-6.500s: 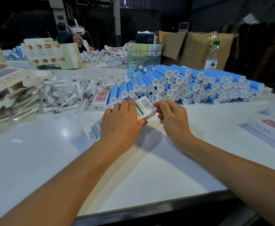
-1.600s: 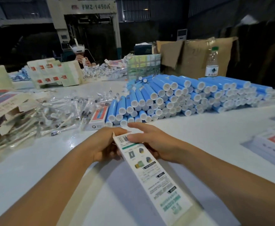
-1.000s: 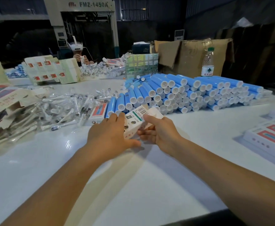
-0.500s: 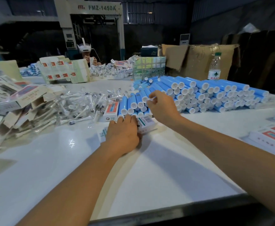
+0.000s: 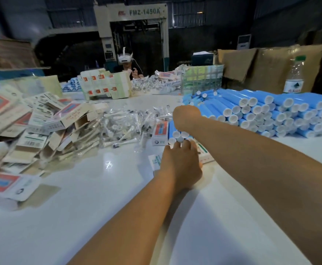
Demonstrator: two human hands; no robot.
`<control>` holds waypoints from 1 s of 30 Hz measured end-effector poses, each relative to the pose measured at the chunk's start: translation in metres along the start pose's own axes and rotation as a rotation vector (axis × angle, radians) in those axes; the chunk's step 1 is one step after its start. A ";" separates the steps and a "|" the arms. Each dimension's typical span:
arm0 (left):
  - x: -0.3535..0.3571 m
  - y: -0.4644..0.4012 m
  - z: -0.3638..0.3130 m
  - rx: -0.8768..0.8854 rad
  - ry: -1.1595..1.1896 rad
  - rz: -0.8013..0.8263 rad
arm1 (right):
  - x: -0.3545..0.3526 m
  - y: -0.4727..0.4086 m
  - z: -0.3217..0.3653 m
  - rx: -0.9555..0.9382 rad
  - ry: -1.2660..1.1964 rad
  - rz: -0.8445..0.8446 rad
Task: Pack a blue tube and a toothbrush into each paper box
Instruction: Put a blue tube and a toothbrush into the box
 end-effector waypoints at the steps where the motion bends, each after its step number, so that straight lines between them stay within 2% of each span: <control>1: -0.001 0.001 0.000 0.007 0.002 -0.014 | 0.001 -0.003 0.005 0.009 0.024 0.017; 5: -0.002 0.003 0.000 0.031 0.008 -0.046 | 0.005 -0.011 0.011 0.045 0.076 0.062; 10: 0.002 -0.003 0.004 -0.004 0.049 0.035 | -0.008 -0.003 -0.014 0.006 -0.080 -0.047; 12: 0.001 -0.003 0.004 -0.005 0.047 0.011 | -0.014 0.009 -0.032 0.009 -0.183 -0.064; 14: -0.001 -0.001 0.003 -0.001 0.052 -0.033 | -0.016 0.026 -0.056 0.069 -0.407 -0.071; 18: -0.003 -0.001 0.003 0.001 0.109 0.005 | 0.010 0.083 -0.110 0.344 -1.271 -0.073; 20: -0.005 0.000 0.002 0.010 0.128 0.006 | 0.033 0.112 -0.127 0.433 -1.531 -0.129; 25: -0.010 0.005 -0.005 0.016 0.124 -0.032 | 0.066 0.139 -0.141 0.562 -1.846 -0.331; 28: -0.013 0.006 -0.005 -0.010 0.150 -0.088 | 0.061 0.140 -0.134 0.494 -1.851 -0.389; 30: -0.014 0.006 -0.004 -0.029 0.157 -0.111 | 0.062 0.140 -0.128 0.460 -1.810 -0.364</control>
Point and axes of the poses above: each hand's wrist, its own y-axis away from the middle knuckle, its own x-axis out of the palm, z = x × y, the point moved 4 cm from there along -y, towards the middle knuckle, and after that the axes turned 7 degrees about y, right-handed, at the moved point
